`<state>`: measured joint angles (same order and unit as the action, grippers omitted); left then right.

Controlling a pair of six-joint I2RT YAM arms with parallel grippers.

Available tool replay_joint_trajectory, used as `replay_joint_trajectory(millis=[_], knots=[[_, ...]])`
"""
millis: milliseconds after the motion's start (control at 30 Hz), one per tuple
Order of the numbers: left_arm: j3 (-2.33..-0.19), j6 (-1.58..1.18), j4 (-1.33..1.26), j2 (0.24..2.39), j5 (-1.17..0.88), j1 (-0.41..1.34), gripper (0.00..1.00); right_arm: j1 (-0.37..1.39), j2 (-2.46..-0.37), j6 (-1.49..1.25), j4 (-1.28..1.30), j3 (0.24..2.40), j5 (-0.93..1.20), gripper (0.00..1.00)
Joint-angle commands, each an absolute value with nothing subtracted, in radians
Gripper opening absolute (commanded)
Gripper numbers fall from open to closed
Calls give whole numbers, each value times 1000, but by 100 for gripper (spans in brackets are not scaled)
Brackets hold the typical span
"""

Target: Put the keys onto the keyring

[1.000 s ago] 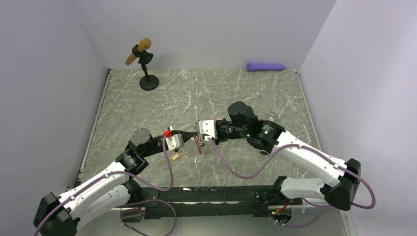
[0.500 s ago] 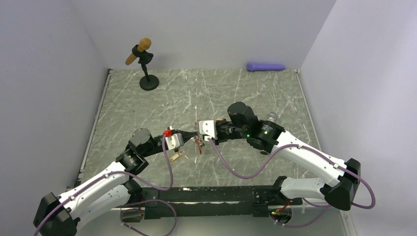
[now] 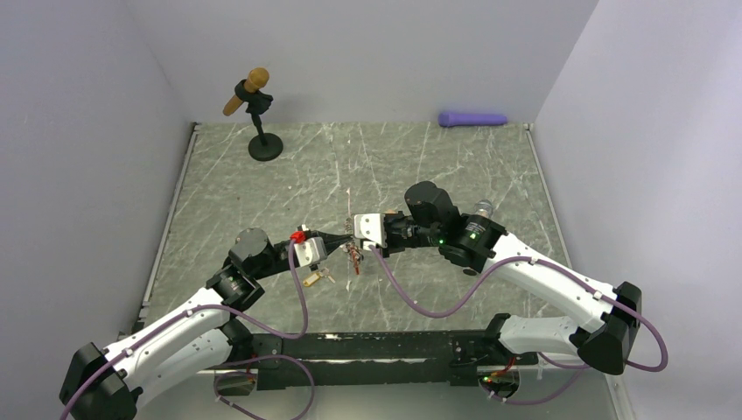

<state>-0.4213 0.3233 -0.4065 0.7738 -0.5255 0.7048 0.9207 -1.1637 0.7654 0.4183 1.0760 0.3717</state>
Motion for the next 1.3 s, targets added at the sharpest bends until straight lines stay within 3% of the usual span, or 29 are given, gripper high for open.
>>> replay_joint_trajectory(millis=[0,1267], knots=[[-444,316,-480,759,-534,710,0,922,-1142,750,389,1073,359,0],[-443,304,-488,763,-523,709,0,923,-1143,732,361,1065,358,0]])
